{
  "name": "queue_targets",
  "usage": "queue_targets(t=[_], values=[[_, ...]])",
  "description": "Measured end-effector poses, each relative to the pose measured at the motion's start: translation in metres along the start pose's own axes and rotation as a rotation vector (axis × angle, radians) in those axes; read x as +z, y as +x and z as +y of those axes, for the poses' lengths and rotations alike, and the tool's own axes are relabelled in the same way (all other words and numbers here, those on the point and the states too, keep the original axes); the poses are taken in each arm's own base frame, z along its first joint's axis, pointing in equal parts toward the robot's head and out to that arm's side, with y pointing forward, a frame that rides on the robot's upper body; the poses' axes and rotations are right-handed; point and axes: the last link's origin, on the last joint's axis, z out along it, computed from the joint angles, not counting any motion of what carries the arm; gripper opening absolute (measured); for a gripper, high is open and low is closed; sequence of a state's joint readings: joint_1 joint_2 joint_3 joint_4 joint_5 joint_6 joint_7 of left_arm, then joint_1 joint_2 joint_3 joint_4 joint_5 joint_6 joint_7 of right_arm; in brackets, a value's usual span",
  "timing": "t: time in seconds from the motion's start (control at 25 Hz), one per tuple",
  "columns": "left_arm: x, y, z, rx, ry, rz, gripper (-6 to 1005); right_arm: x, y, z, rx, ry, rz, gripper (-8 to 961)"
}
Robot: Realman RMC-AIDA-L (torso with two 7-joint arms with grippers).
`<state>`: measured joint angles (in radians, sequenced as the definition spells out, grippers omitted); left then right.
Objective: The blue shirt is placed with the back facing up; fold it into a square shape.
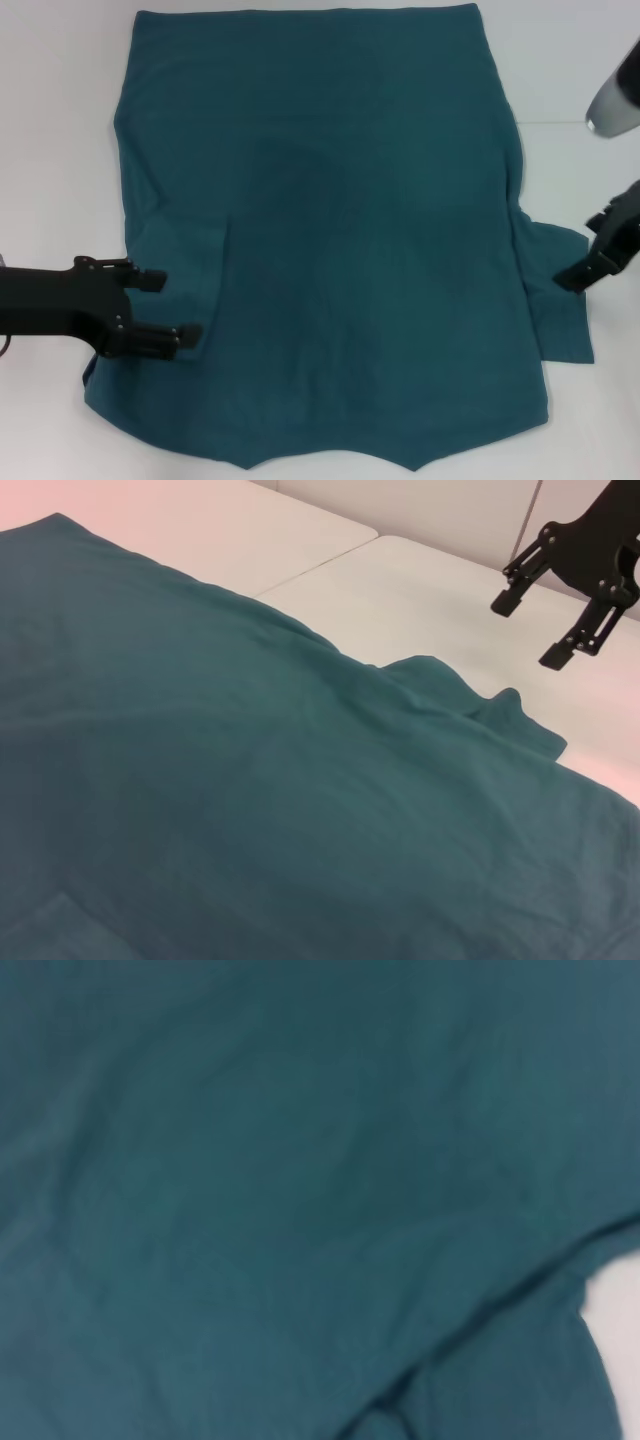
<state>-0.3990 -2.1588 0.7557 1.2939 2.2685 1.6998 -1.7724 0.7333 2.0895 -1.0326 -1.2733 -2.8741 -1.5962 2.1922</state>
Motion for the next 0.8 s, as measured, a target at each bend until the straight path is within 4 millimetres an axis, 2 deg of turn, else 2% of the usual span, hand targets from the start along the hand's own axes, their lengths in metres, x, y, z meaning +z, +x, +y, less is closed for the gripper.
queue_targets(t=[0.04, 0.4, 0.64, 0.8], values=[[0.003, -0.001, -0.001, 0.001, 0.002, -0.001, 909, 0.005, 0.000, 0.002, -0.022, 0.026, 0.038, 919], [0.018, -0.003, -0.004, -0.001, 0.011, -0.023, 906, 0.031, -0.002, 0.016, -0.083, 0.030, 0.123, 918], [0.022, -0.005, -0.005, 0.000, 0.015, -0.029, 904, 0.046, 0.001, 0.018, -0.083, 0.040, 0.151, 917], [0.022, -0.006, -0.006, 0.002, 0.024, -0.028, 904, 0.053, 0.005, 0.016, -0.058, 0.050, 0.147, 857]])
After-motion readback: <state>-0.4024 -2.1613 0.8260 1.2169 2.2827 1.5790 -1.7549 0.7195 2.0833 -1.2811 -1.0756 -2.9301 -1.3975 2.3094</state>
